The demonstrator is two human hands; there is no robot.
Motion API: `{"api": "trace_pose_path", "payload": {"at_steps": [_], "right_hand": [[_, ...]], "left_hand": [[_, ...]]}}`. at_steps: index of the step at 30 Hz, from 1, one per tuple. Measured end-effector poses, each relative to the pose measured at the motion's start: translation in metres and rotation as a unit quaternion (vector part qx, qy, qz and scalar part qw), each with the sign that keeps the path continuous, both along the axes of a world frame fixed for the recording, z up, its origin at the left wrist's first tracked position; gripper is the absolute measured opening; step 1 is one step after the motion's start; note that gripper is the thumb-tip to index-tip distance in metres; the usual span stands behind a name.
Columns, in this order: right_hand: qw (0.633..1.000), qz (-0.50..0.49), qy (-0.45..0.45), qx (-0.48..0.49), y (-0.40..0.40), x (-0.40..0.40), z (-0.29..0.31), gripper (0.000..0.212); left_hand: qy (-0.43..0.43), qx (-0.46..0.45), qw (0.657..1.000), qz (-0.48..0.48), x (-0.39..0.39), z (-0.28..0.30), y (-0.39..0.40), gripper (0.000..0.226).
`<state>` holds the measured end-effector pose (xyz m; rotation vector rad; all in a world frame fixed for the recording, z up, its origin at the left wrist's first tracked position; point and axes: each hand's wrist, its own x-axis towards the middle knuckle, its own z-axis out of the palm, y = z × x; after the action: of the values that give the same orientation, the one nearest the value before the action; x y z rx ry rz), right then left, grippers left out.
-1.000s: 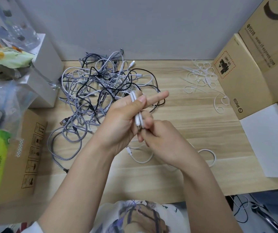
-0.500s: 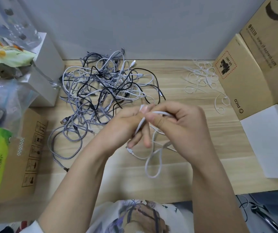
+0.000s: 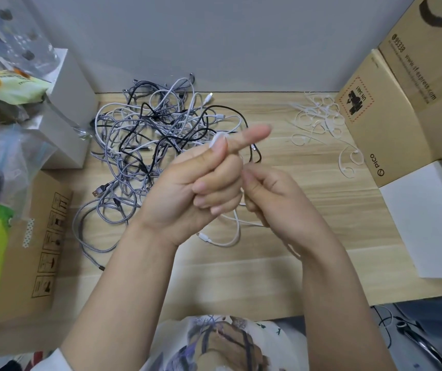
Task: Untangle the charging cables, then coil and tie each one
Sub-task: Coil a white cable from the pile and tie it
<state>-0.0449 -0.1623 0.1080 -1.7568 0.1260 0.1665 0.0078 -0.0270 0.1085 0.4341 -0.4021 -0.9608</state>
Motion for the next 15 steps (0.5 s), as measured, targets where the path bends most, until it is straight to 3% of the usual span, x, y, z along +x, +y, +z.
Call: {"api": "trace_pose_path", "payload": {"at_steps": [5, 10, 13, 15], "right_hand": [[0.983, 0.074, 0.058, -0.160, 0.004, -0.001, -0.004, 0.042], [0.952, 0.141, 0.078, -0.259, 0.002, -0.007, 0.002, 0.033], [0.933, 0.179, 0.068, -0.303, -0.003, -0.010, 0.005, 0.028], [0.936, 0.167, 0.047, -0.308, -0.006, -0.010, 0.007, 0.032]], "left_hand": [[0.015, 0.147, 0.972, 0.181, -0.009, 0.004, -0.013, 0.036], [-0.063, 0.215, 0.954, 0.199, -0.009, -0.009, -0.016, 0.016], [-0.130, 0.328, 0.914, 0.202, -0.009, -0.018, -0.015, 0.009], [-0.194, 0.440, 0.857, 0.185, -0.008, -0.023, -0.013, 0.014]]}}
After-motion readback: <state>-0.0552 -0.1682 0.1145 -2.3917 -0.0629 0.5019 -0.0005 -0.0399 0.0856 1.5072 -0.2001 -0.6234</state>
